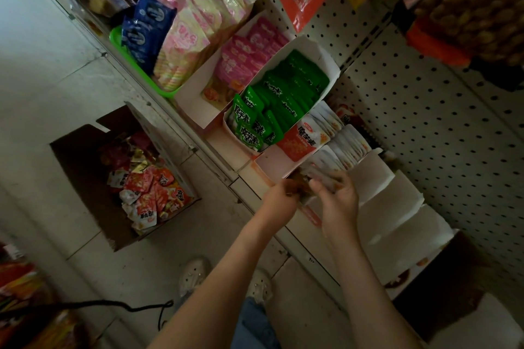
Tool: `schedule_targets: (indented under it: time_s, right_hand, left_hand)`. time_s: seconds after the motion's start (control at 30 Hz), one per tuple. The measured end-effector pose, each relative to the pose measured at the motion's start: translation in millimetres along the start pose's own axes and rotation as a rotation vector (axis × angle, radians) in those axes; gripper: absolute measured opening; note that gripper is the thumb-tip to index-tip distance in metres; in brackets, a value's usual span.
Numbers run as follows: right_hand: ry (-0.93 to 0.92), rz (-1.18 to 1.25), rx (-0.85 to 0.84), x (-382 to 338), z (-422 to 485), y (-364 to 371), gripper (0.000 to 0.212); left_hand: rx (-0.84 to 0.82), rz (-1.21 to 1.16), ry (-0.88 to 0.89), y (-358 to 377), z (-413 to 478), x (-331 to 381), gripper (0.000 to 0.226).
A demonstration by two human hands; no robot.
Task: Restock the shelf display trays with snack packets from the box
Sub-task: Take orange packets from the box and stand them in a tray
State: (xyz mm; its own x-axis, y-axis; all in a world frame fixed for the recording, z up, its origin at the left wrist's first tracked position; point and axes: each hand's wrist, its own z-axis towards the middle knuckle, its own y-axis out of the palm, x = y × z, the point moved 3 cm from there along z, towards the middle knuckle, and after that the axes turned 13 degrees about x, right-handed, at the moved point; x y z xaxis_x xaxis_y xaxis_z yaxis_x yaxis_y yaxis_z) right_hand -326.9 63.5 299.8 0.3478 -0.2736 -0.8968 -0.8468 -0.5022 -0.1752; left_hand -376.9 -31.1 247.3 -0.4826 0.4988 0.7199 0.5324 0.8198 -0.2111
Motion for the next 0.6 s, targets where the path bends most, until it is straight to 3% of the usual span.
schedule_targets:
  time_s: [0.13,0.27,0.37,0.6]
  right_hand:
    - [-0.054,-0.163,0.121,17,-1,-12,0.021]
    - [-0.112,-0.425,0.173,30,14,-10,0.017]
    - [-0.168,-0.531,0.200,40,25,-2,0.030]
    - [-0.412,-0.756,0.260,51,30,2,0.047]
  left_hand:
    - [-0.067,-0.022,0.036,6,-4,7,0.019]
    - [-0.096,0.028,0.030,10,-3,7,0.033]
    - [-0.141,-0.087,-0.023,11,2,6,0.045]
    - [-0.177,-0.140,-0.080,15,11,12,0.041]
